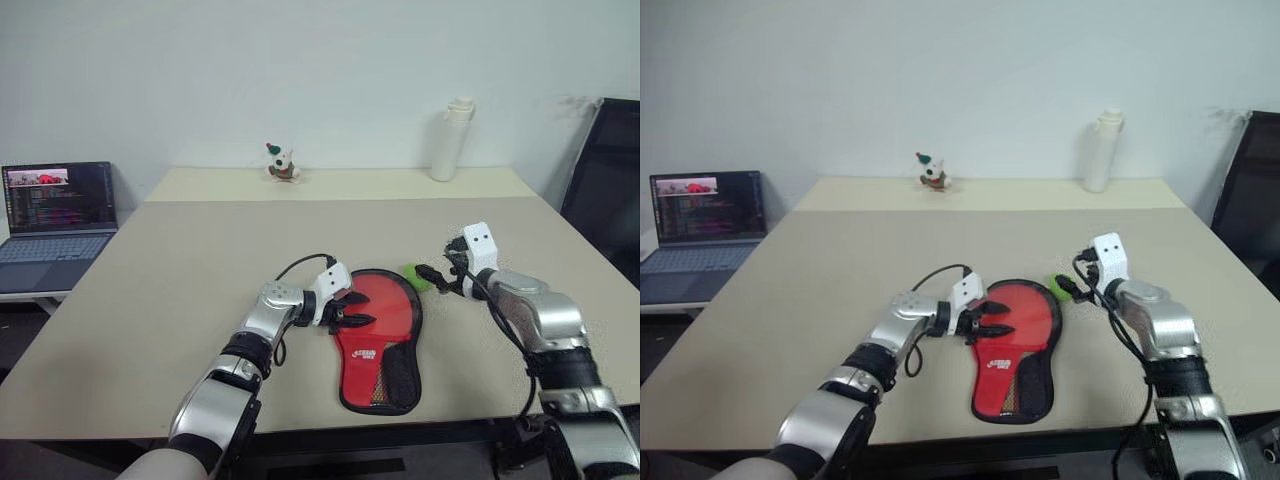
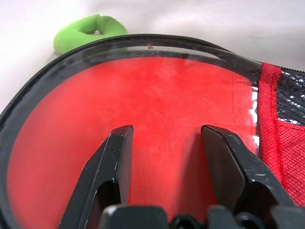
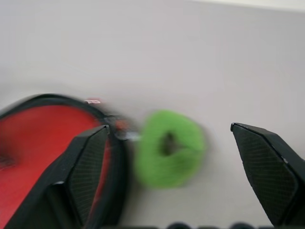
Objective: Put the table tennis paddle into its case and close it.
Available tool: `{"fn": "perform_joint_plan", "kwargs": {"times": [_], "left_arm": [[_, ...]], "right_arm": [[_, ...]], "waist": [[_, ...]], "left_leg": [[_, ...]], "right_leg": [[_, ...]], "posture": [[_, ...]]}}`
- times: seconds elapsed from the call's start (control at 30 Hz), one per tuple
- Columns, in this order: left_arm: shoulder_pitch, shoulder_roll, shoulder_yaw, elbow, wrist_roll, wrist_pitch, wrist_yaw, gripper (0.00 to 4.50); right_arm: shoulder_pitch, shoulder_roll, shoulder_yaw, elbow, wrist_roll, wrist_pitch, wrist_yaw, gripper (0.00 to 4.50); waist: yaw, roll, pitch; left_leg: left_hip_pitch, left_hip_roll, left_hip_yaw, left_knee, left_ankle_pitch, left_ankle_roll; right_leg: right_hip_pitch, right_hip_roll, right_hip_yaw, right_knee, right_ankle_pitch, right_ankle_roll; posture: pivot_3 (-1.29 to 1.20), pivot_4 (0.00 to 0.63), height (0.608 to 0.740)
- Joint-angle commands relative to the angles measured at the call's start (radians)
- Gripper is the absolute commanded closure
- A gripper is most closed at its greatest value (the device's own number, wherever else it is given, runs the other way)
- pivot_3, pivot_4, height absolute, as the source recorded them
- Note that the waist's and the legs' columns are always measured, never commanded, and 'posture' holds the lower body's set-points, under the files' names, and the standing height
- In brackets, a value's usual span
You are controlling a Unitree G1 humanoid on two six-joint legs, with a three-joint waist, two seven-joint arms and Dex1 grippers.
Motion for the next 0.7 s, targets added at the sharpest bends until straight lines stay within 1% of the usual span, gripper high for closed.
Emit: {"fn": "perform_joint_plan", "kwargs": {"times": [0.03,0.17,0.27,0.33,0.37,0.47,0.5,0.7], "left_arm": [[0.005,0.001,-0.012,-0.004,0.001,-0.014,0.005,2.06],[0.018,0.009,-0.016,-0.014,0.004,-0.015,0.006,2.06],[0.021,0.014,-0.016,-0.021,0.003,-0.012,0.005,2.06],[0.019,0.018,-0.016,-0.021,0.004,-0.015,0.009,2.01],[0.014,0.020,-0.020,-0.017,0.008,-0.025,0.007,2.01],[-0.013,0.016,-0.024,-0.001,0.015,-0.053,0.012,2.01],[-0.020,0.012,-0.023,0.004,0.012,-0.053,0.011,2.01],[-0.035,-0.016,-0.053,0.079,0.035,-0.090,-0.006,2.01]], "right_arm": [[-0.094,0.044,-0.049,0.216,-0.018,-0.134,-0.062,0.00],[-0.156,0.077,-0.059,0.438,-0.039,-0.242,-0.092,0.00],[-0.175,0.095,-0.054,0.529,-0.052,-0.288,-0.087,0.00],[-0.178,0.104,-0.051,0.548,-0.052,-0.300,-0.076,0.38],[-0.176,0.109,-0.048,0.547,-0.050,-0.297,-0.066,0.62],[-0.164,0.117,-0.037,0.529,-0.059,-0.292,-0.056,1.57],[-0.161,0.118,-0.036,0.526,-0.061,-0.292,-0.055,2.01],[-0.138,0.122,-0.028,0.475,-0.077,-0.272,-0.052,4.08]], "waist": [[0.000,0.000,0.000],[0.000,0.000,0.000],[-0.001,0.000,0.000],[-0.001,0.001,0.000],[-0.001,0.001,-0.001],[-0.001,0.001,-0.001],[-0.001,0.002,-0.001],[-0.001,0.002,-0.001]], "left_leg": [[0.000,0.000,0.000,0.000,0.000,0.000],[0.000,0.001,0.000,0.000,0.000,0.000],[0.000,0.001,0.000,0.000,0.000,0.000],[0.000,0.001,0.000,0.000,0.000,0.000],[0.001,0.001,0.000,0.000,0.000,0.000],[0.001,0.001,0.000,0.000,0.000,0.000],[0.001,0.001,0.000,0.000,0.000,0.000],[0.001,0.001,0.000,0.000,0.000,0.000]], "right_leg": [[0.000,0.000,0.000,0.000,0.000,0.000],[0.000,0.000,0.000,0.000,0.000,0.000],[0.000,-0.001,0.000,0.000,0.000,0.000],[0.000,-0.001,0.000,0.000,0.000,0.000],[0.001,-0.001,0.001,0.001,0.000,0.000],[0.001,-0.001,0.000,0.001,0.000,0.000],[0.001,-0.001,0.000,0.001,0.000,0.000],[0.001,-0.001,0.000,0.001,0.000,0.000]], "posture": [[0.00,0.150,0.740],[0.00,0.150,0.740],[0.00,0.150,0.740],[0.00,0.150,0.740],[0.00,0.150,0.740],[0.00,0.150,0.740],[0.00,0.150,0.740],[0.00,0.150,0.740]]}}
